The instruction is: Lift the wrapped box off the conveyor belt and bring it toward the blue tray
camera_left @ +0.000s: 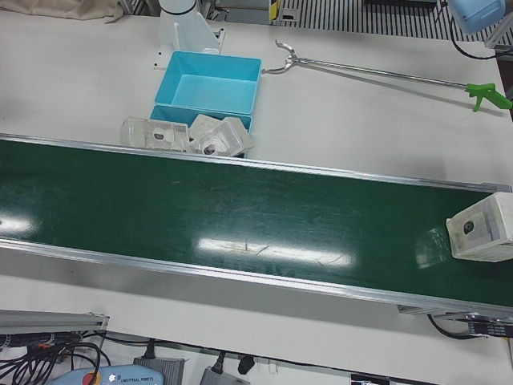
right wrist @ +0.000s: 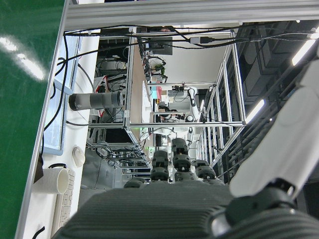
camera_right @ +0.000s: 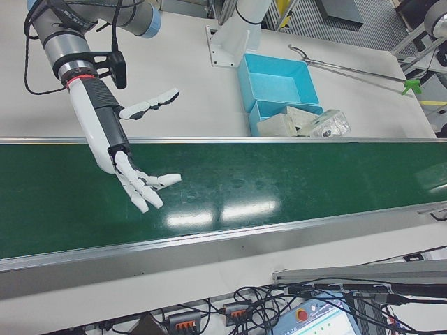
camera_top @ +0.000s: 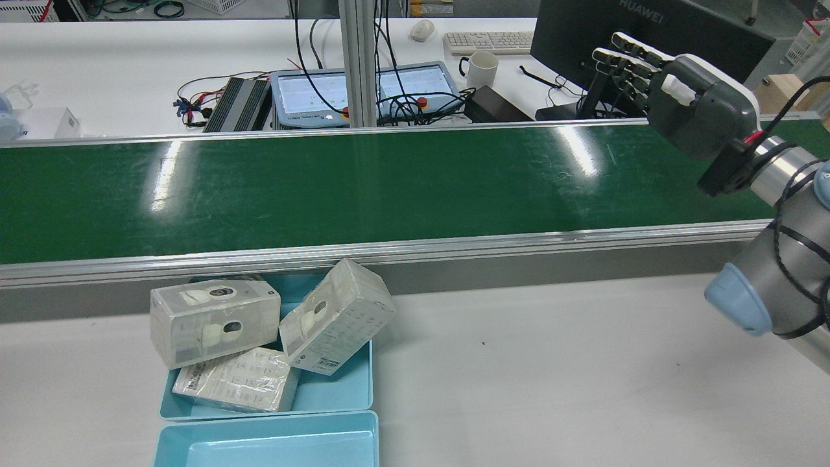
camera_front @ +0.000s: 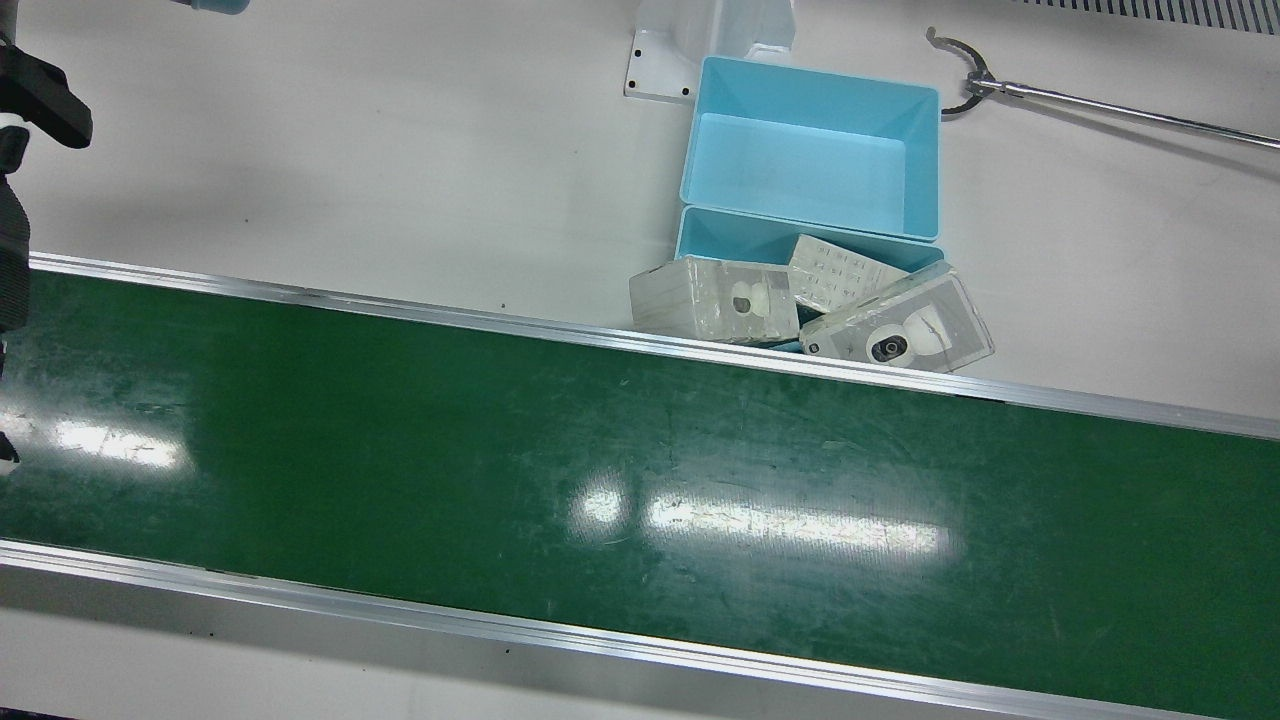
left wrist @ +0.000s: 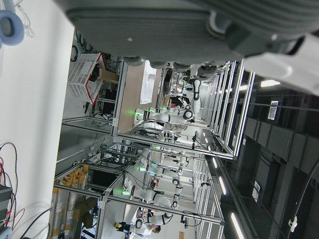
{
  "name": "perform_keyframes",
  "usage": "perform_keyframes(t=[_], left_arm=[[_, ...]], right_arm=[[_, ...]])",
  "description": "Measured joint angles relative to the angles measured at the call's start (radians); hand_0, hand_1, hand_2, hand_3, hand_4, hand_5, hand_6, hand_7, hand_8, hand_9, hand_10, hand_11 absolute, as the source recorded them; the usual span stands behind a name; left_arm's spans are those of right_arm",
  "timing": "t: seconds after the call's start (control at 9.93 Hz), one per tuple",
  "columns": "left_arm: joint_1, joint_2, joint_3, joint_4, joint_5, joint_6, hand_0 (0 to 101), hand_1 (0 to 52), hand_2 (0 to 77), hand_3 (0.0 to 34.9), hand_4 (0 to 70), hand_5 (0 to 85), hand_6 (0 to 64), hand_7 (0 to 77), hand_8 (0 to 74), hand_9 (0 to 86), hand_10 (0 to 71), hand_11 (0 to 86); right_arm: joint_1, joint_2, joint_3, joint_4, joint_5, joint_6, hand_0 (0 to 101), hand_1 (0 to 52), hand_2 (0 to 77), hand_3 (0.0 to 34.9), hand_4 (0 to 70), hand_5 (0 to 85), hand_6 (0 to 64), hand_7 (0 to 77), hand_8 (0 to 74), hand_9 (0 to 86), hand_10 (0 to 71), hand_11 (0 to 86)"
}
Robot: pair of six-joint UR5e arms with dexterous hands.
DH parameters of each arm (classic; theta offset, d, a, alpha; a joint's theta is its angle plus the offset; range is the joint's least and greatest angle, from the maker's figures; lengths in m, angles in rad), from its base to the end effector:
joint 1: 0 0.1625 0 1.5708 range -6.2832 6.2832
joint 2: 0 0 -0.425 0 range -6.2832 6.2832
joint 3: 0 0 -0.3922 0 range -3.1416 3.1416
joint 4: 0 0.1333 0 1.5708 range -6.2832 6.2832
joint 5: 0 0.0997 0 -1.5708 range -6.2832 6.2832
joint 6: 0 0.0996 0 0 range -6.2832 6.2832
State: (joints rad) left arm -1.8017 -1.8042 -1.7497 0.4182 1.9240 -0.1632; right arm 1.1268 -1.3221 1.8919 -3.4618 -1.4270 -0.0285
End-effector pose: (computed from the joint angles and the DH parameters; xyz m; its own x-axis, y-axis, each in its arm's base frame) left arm -0.2222 -0.5133 0.5191 -0.9791 -0.1194 0.1645 -0.1626 -0.0255 -0.9864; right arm -0.1051 -0.5646 0.4351 -0.9560 0.2932 -0.0078 0.0789 0.2315 -0.9696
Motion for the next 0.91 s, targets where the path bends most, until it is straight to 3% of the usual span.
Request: perform_keyframes(t=[0.1, 0.2, 0.3, 0.4, 0.5, 0.71, 0.81, 0.91], left_arm=[[0.000, 0.000, 0.000, 0.000, 0.000, 0.000, 0, 0.0, 0.5, 0.0, 0.0, 1.1, 0.5, 0.5, 0.5, 0.5, 0.5, 0.5], [0.000, 0.000, 0.000, 0.000, 0.000, 0.000, 0, 0.0, 0.5, 0.0, 0.0, 1.1, 0.0, 0.5, 0.5, 0.5, 0.5, 0.5], [0.000, 0.000, 0.000, 0.000, 0.000, 0.000, 0, 0.0, 0.5, 0.0, 0.0, 1.1, 0.0, 0.5, 0.5, 0.5, 0.5, 0.5], [0.000, 0.000, 0.000, 0.000, 0.000, 0.000, 0, 0.0, 1.1, 0.0, 0.0, 1.1, 0.5, 0.5, 0.5, 0.5, 0.0, 0.5], [0.000, 0.000, 0.000, 0.000, 0.000, 0.000, 0, 0.0, 1.1, 0.0, 0.0, 1.1, 0.5, 0.5, 0.5, 0.5, 0.0, 0.5], [0.000, 0.000, 0.000, 0.000, 0.000, 0.000, 0, 0.0, 1.1, 0.0, 0.0, 1.1, 0.5, 0.5, 0.5, 0.5, 0.0, 0.5], [0.000, 0.000, 0.000, 0.000, 0.000, 0.000, 0, 0.0, 0.5, 0.0, 0.0, 1.1, 0.5, 0.5, 0.5, 0.5, 0.5, 0.5], [0.000, 0.000, 0.000, 0.000, 0.000, 0.000, 0, 0.0, 0.5, 0.0, 0.0, 1.1, 0.5, 0.5, 0.5, 0.5, 0.5, 0.5]], right_arm=[[0.000, 0.000, -0.003, 0.016, -0.006, -0.002, 39, 4.4, 1.6, 0.0, 3.8, 3.3, 15.8, 16.9, 15.3, 25.1, 0.0, 1.6], [-0.001, 0.000, -0.014, 0.030, -0.007, 0.000, 37, 4.4, 1.6, 0.0, 3.3, 2.2, 0.0, 0.0, 0.0, 2.7, 0.0, 1.6], [0.002, 0.001, -0.027, 0.048, -0.008, 0.004, 41, 8.2, 7.6, 0.0, 6.0, 1.1, 2.2, 2.2, 2.2, 1.6, 0.0, 1.1], [0.005, 0.001, -0.037, 0.063, -0.008, 0.006, 41, 8.2, 8.2, 0.0, 9.3, 1.1, 3.3, 9.3, 2.2, 2.2, 0.0, 1.1], [0.008, 0.002, -0.047, 0.072, -0.007, 0.007, 41, 8.2, 8.2, 0.0, 12.5, 9.3, 5.5, 10.9, 2.2, 7.6, 0.0, 1.1], [0.008, 0.005, -0.073, 0.078, -0.006, 0.008, 41, 7.6, 7.6, 0.0, 12.5, 6.0, 6.0, 13.1, 2.2, 8.7, 0.0, 1.1], [0.016, 0.006, -0.079, 0.078, -0.008, 0.007, 40, 5.4, 4.4, 0.0, 14.2, 7.1, 8.7, 16.9, 10.9, 10.9, 0.0, 1.1], [0.022, 0.006, -0.083, 0.078, -0.009, 0.005, 41, 5.4, 4.4, 0.0, 14.7, 7.6, 8.7, 18.0, 12.5, 10.9, 0.0, 1.1]])
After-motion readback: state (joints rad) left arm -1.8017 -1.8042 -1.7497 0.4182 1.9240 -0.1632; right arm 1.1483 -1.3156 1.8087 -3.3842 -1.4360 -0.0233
